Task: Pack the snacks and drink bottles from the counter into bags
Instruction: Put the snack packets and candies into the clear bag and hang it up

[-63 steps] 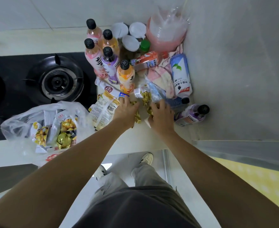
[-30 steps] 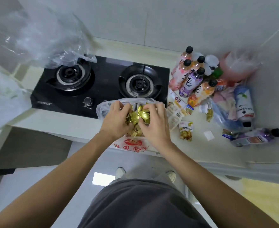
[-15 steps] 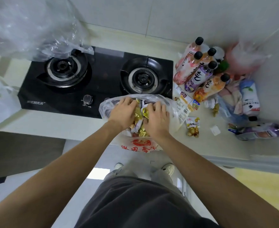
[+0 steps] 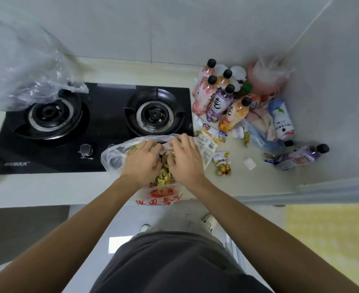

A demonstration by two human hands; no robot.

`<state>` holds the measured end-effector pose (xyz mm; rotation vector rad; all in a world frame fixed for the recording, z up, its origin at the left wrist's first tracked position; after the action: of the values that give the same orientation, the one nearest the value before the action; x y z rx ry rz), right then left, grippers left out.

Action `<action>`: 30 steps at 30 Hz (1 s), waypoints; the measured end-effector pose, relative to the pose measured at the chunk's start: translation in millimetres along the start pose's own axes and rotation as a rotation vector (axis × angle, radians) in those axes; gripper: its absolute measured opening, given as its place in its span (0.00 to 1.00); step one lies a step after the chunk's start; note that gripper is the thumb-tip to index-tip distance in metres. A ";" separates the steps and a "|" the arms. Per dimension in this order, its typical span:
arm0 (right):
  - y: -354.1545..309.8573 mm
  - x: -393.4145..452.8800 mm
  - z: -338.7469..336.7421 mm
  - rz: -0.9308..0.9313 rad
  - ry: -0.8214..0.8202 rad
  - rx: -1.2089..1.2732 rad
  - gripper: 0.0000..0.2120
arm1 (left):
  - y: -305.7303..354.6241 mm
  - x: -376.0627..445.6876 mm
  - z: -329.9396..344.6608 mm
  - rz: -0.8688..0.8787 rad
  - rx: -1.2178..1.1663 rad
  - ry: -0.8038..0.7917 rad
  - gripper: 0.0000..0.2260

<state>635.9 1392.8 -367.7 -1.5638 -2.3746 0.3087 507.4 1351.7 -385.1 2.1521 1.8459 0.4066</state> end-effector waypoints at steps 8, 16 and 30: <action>93.2 8.2 -45.1 0.048 0.089 0.061 0.10 | 87.5 65.9 5.6 0.129 -0.007 0.079 0.15; 219.9 -0.8 -7.0 0.187 -0.198 0.027 0.21 | 161.4 129.1 73.8 0.039 -0.083 -0.068 0.20; 268.7 -19.0 45.8 0.039 -0.405 0.016 0.27 | 116.1 151.4 166.5 -0.507 0.148 -0.239 0.45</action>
<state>858.2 1479.2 -501.0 -1.6729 -2.6253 0.7112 699.4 1480.0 -489.0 1.6317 2.2268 -0.0957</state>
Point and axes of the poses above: each hand's wrist, its own x-axis towards the middle knuckle, its own z-axis out of the palm, y = z × x, the point moved 7 cm from there along x, towards the middle knuckle, and after that the axes turned 6 degrees about z, right-handed, at the moved point
